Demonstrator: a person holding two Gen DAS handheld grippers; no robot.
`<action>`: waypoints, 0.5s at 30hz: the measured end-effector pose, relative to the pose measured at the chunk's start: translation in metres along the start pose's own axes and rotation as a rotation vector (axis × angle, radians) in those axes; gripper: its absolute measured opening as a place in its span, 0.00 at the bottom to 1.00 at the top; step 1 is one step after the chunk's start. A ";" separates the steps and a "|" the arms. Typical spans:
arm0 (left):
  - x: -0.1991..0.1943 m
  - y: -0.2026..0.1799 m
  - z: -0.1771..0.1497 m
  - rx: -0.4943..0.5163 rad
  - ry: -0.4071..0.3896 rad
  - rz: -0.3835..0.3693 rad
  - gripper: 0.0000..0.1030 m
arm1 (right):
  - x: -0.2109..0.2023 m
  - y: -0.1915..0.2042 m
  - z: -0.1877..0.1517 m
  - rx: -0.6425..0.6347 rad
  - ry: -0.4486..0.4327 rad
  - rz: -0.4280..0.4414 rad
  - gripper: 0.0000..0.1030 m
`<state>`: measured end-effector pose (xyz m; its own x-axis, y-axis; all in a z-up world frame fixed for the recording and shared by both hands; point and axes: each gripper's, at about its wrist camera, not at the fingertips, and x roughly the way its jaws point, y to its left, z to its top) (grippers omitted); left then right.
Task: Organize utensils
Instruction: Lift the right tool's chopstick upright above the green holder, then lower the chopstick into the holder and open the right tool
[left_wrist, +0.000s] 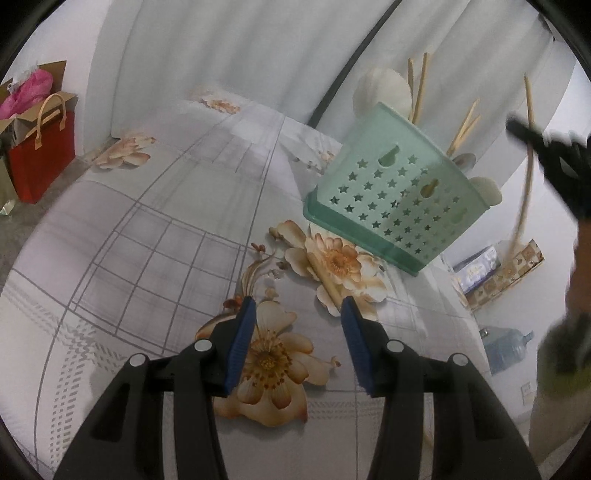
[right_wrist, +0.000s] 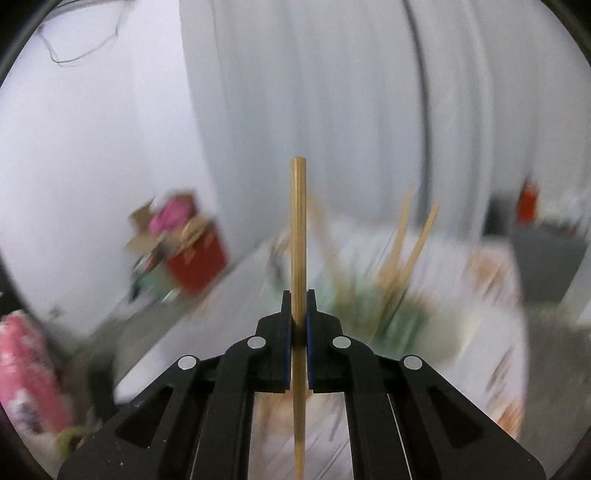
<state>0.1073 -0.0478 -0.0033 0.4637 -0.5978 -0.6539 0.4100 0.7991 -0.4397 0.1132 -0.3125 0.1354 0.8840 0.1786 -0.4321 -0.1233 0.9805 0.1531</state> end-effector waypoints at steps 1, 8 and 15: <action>-0.001 0.000 0.000 0.000 -0.005 0.002 0.45 | -0.002 0.000 0.011 -0.011 -0.065 -0.011 0.04; -0.016 0.003 0.006 -0.011 -0.041 0.028 0.45 | 0.013 -0.009 0.054 -0.035 -0.341 -0.064 0.04; -0.016 0.008 0.007 -0.027 -0.045 0.034 0.45 | 0.064 -0.015 0.026 -0.058 -0.339 -0.110 0.04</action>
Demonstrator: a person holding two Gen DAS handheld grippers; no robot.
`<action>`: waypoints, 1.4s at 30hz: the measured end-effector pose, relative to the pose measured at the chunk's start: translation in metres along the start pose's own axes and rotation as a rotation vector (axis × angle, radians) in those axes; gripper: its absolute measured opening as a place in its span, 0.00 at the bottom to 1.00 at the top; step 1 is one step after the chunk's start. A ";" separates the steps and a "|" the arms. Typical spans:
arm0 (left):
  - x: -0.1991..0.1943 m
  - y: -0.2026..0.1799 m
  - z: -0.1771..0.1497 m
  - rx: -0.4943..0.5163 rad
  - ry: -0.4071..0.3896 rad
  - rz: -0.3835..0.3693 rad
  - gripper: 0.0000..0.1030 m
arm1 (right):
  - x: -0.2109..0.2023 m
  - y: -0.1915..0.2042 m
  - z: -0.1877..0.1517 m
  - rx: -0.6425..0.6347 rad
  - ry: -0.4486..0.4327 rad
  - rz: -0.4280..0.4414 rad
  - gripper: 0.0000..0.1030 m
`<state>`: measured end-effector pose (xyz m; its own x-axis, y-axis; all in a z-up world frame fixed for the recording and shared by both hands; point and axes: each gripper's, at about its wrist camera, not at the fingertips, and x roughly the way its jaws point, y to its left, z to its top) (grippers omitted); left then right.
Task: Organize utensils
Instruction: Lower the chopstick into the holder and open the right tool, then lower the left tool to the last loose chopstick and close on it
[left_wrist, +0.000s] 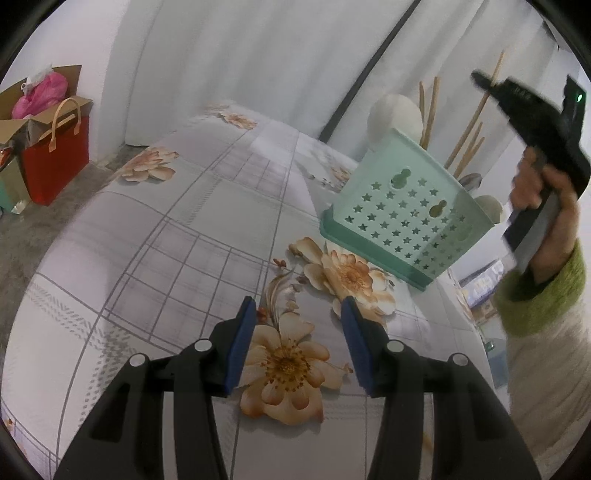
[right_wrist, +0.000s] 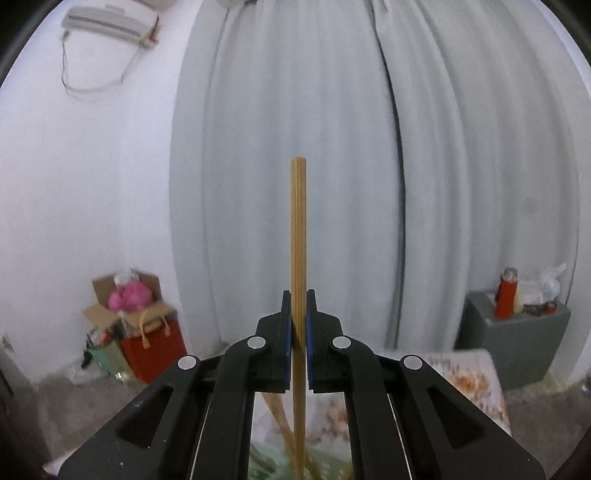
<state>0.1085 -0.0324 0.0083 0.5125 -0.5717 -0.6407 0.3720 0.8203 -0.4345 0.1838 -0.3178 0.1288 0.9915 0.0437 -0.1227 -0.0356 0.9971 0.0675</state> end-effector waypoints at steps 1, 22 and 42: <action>0.001 0.000 0.000 -0.002 0.001 -0.001 0.45 | 0.005 -0.001 -0.009 -0.012 0.024 -0.013 0.04; 0.011 0.005 -0.002 -0.020 0.035 0.045 0.46 | -0.051 0.004 -0.090 0.106 0.451 0.177 0.44; 0.043 -0.057 -0.017 0.191 0.202 0.017 0.48 | -0.020 0.012 -0.143 0.143 0.725 0.090 0.31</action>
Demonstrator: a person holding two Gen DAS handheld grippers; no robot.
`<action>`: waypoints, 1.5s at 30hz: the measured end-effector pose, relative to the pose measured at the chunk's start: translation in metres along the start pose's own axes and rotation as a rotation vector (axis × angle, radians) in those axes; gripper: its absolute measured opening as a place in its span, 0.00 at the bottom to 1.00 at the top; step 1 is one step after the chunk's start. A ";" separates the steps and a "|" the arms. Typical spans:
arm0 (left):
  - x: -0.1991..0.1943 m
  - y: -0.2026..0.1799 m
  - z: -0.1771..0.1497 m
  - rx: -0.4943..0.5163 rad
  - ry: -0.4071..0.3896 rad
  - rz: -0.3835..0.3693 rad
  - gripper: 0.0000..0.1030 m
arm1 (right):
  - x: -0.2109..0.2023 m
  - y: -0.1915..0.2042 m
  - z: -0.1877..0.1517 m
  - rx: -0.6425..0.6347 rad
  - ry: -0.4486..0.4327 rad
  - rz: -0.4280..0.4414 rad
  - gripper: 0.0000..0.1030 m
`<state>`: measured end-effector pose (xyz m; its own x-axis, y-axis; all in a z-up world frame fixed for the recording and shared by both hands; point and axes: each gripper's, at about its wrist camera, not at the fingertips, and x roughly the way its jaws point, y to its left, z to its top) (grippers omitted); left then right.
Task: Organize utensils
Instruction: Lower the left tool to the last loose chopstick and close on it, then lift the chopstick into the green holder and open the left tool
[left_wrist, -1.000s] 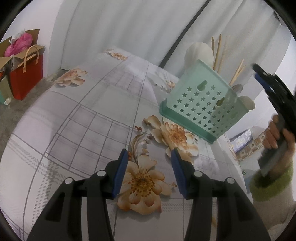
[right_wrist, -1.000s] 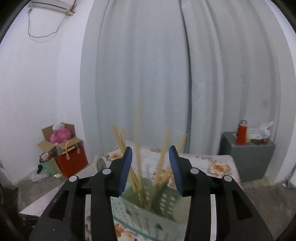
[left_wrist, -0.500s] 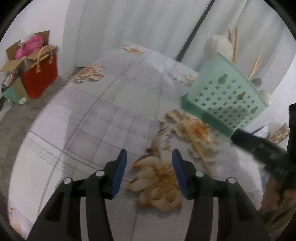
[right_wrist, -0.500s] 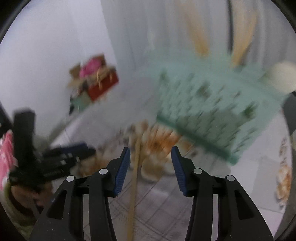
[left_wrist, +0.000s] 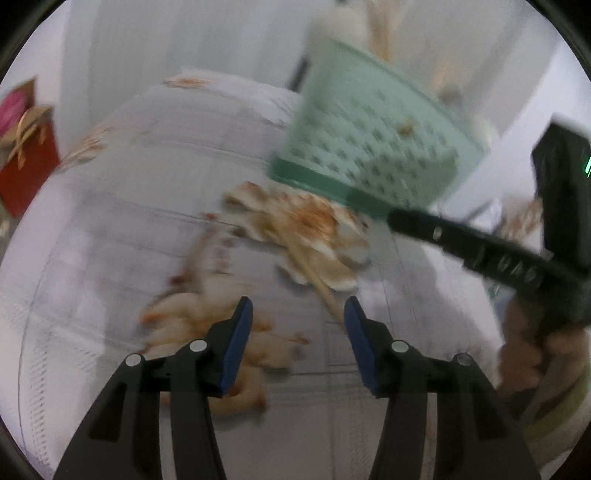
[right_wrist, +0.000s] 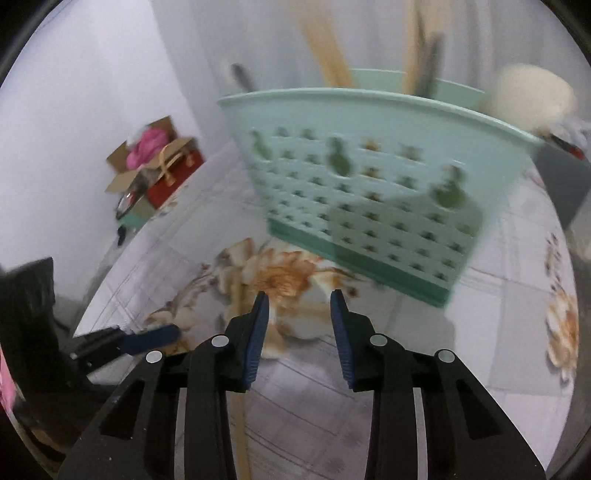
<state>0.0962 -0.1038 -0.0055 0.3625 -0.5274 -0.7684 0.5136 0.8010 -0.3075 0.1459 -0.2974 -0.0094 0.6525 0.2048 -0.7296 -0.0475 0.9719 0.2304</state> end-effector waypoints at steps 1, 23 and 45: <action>0.004 -0.011 0.000 0.049 -0.003 0.035 0.48 | -0.004 -0.004 -0.003 0.018 -0.004 -0.007 0.31; 0.014 0.009 0.035 0.137 0.081 0.300 0.40 | -0.001 -0.036 -0.041 0.166 -0.030 0.047 0.32; -0.064 0.015 0.064 -0.028 -0.213 0.148 0.06 | 0.000 -0.072 -0.050 0.249 -0.064 0.120 0.32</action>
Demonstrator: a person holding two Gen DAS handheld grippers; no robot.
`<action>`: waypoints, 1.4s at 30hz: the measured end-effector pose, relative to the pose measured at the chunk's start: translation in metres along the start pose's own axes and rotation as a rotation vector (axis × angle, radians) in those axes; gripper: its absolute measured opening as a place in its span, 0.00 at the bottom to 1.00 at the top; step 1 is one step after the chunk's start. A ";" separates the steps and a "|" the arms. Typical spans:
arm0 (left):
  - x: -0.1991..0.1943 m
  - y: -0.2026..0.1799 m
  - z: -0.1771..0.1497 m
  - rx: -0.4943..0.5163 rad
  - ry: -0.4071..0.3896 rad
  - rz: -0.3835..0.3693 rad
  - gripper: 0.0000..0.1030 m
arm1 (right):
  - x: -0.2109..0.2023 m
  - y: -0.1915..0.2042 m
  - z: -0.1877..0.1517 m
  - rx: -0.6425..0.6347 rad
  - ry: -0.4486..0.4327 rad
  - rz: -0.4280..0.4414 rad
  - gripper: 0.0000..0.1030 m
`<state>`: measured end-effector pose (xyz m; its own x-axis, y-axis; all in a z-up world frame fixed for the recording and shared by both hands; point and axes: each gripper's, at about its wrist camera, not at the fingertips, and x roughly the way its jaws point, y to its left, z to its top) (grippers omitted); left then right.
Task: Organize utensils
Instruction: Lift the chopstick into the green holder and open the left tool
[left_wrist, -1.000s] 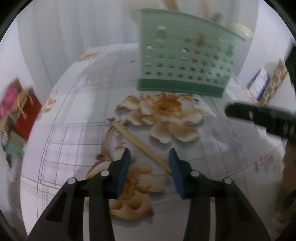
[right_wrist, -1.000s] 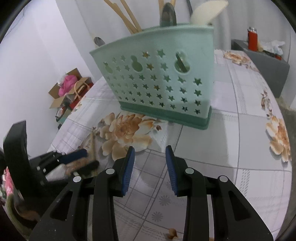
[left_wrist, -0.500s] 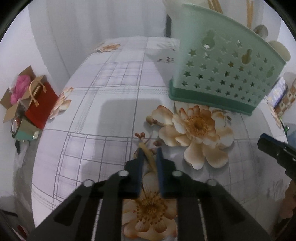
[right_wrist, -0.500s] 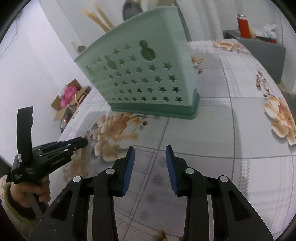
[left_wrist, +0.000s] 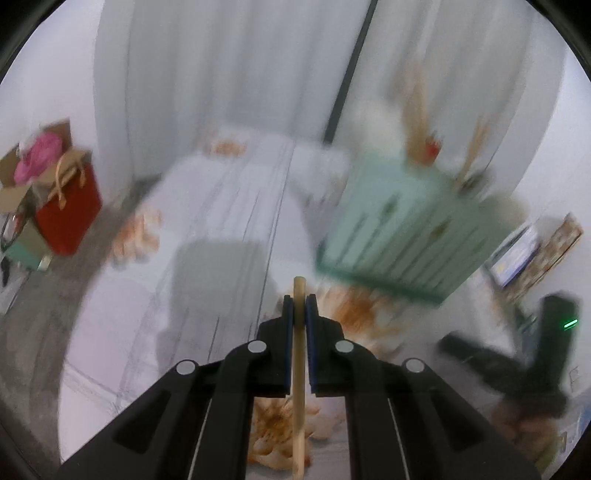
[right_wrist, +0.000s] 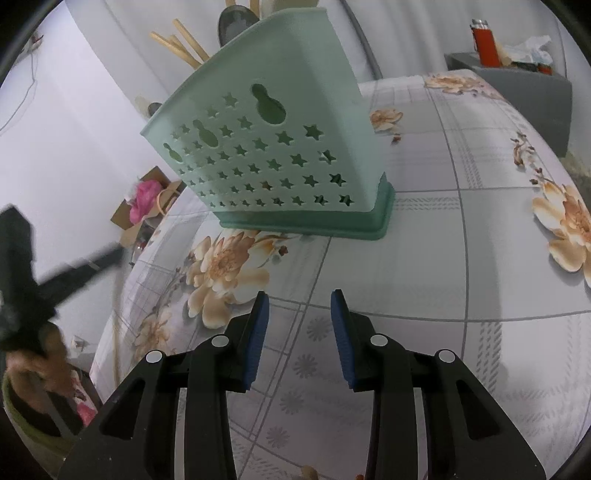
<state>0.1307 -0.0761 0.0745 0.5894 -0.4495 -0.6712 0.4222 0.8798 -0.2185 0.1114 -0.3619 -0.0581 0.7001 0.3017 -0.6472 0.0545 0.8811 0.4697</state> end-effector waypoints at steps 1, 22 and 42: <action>-0.011 -0.002 0.006 0.005 -0.039 -0.017 0.06 | 0.000 -0.001 0.000 0.003 0.000 0.000 0.32; -0.092 -0.085 0.188 0.027 -0.620 -0.421 0.05 | -0.005 -0.002 0.002 0.025 -0.006 -0.031 0.32; -0.011 -0.033 0.105 0.080 -0.405 -0.396 0.69 | -0.050 -0.007 0.026 -0.101 -0.163 -0.079 0.50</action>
<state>0.1827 -0.1164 0.1640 0.5860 -0.7795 -0.2211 0.7057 0.6251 -0.3334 0.0945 -0.3928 -0.0137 0.8027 0.1749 -0.5702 0.0475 0.9343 0.3533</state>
